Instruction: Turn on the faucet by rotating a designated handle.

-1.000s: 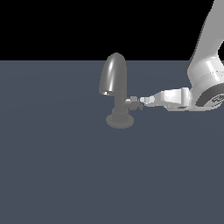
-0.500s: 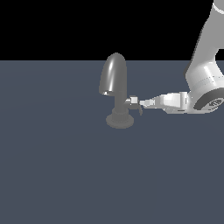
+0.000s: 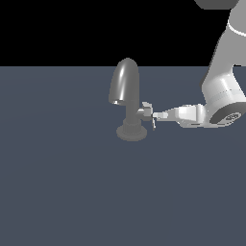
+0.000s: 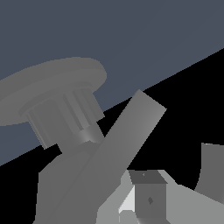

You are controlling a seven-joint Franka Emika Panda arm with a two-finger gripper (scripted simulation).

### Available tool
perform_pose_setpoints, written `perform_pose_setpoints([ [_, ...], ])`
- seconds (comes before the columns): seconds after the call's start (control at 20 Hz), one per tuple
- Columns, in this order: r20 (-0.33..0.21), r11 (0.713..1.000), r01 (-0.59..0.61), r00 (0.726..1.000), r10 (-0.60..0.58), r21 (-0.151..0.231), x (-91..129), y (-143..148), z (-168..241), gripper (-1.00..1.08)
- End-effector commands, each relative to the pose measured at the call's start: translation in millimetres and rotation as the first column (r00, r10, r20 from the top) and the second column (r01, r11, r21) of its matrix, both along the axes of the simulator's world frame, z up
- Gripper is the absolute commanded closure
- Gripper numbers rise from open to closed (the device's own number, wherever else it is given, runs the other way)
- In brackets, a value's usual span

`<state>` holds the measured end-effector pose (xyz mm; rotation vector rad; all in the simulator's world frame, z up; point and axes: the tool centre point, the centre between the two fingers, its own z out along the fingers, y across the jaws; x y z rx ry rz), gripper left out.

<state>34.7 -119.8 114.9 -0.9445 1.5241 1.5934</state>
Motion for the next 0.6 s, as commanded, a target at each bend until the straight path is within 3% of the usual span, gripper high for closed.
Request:
perform_pose_setpoints([
  [0.0,-0.042,0.998,0.046,0.998,-0.048,-0.031,5.5,0.6,-46.0,1.08],
  [0.55,-0.068,0.998,0.049,0.996,-0.051,-0.031,11.4,0.5,-77.2,1.08],
])
